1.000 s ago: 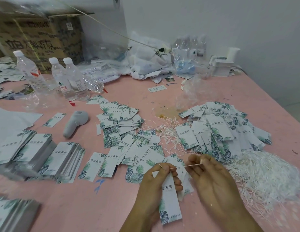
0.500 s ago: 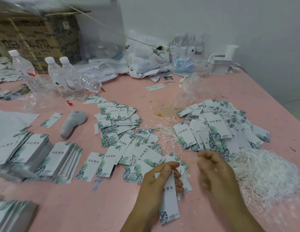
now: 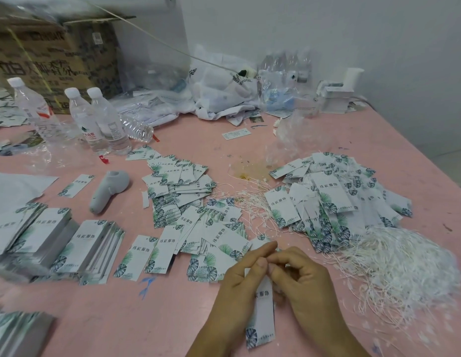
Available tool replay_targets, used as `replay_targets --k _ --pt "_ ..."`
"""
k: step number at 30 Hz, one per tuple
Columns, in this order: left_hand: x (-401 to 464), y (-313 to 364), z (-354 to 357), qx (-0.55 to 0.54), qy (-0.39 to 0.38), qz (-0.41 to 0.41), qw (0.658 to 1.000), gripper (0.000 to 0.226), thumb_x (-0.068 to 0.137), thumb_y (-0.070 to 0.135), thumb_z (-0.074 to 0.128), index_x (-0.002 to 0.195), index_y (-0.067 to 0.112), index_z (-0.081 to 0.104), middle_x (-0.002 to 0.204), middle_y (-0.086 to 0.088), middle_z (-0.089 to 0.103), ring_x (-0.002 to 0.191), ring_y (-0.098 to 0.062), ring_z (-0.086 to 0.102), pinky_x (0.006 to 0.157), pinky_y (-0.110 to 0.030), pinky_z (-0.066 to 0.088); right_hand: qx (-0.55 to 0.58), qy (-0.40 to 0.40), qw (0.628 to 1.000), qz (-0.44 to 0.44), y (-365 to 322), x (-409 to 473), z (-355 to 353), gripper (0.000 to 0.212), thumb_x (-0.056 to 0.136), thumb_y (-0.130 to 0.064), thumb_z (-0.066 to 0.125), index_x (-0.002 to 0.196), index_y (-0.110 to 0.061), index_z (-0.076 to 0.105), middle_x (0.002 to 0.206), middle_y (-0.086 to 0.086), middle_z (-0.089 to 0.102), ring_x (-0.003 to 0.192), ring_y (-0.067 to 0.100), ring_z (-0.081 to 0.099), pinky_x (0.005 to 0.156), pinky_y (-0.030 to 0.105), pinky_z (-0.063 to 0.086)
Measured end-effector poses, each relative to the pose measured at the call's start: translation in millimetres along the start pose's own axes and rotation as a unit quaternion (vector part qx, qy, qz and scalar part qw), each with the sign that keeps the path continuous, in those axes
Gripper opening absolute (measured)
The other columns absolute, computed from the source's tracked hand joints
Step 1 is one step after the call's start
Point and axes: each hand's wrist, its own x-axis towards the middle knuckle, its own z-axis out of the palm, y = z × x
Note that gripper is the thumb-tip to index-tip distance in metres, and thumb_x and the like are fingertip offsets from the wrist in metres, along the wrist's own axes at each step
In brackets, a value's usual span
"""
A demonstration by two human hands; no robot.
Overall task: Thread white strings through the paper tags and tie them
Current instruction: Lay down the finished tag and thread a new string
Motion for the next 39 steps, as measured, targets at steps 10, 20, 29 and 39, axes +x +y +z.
replay_targets --k 10,20,29,39 --pt "3.4 -3.0 -1.7 -0.103 0.006 -0.053 0.993 0.038 0.078 0.015 0.06 0.113 0.023 0.071 0.096 -0.017 0.065 0.067 -0.032 0.069 0.062 -0.037 0.058 0.153 0.043 0.983 0.088 5.9 5.5 -7.2 0.007 0.084 -0.01 0.068 0.079 -0.012 0.07 0.059 0.012 0.063 0.046 0.018 0.054 0.043 0.027 0.044" --pt "6.7 -10.3 -1.7 -0.05 0.065 -0.034 0.996 0.03 0.075 0.007 0.055 0.096 0.024 0.068 0.088 -0.019 0.073 0.078 -0.03 0.071 0.068 -0.04 0.056 -0.014 0.06 0.998 0.007 5.6 0.4 -7.3 0.015 0.082 -0.011 0.073 0.075 -0.023 0.072 0.055 0.016 0.052 0.048 0.008 0.046 0.048 0.017 0.04" --pt "0.5 -5.6 -0.4 0.071 0.104 0.057 0.99 0.02 0.081 0.021 0.064 0.094 0.036 0.068 0.086 -0.004 0.074 0.068 -0.013 0.068 0.056 -0.024 0.053 -0.099 0.067 0.993 -0.023 5.8 0.0 -3.4 0.007 0.08 -0.029 0.072 0.076 -0.026 0.067 0.046 -0.011 0.035 0.046 0.003 0.031 0.046 0.013 0.03" --pt "-3.7 -10.8 4.5 0.126 0.111 0.108 0.98 0.019 0.083 0.041 0.069 0.101 0.036 0.068 0.086 0.003 0.073 0.068 -0.009 0.067 0.059 -0.022 0.054 -0.134 0.079 0.987 -0.032 5.6 -0.5 -1.0 0.007 0.078 -0.033 0.068 0.077 -0.027 0.066 0.047 -0.008 0.037 0.046 0.003 0.034 0.046 0.015 0.031"
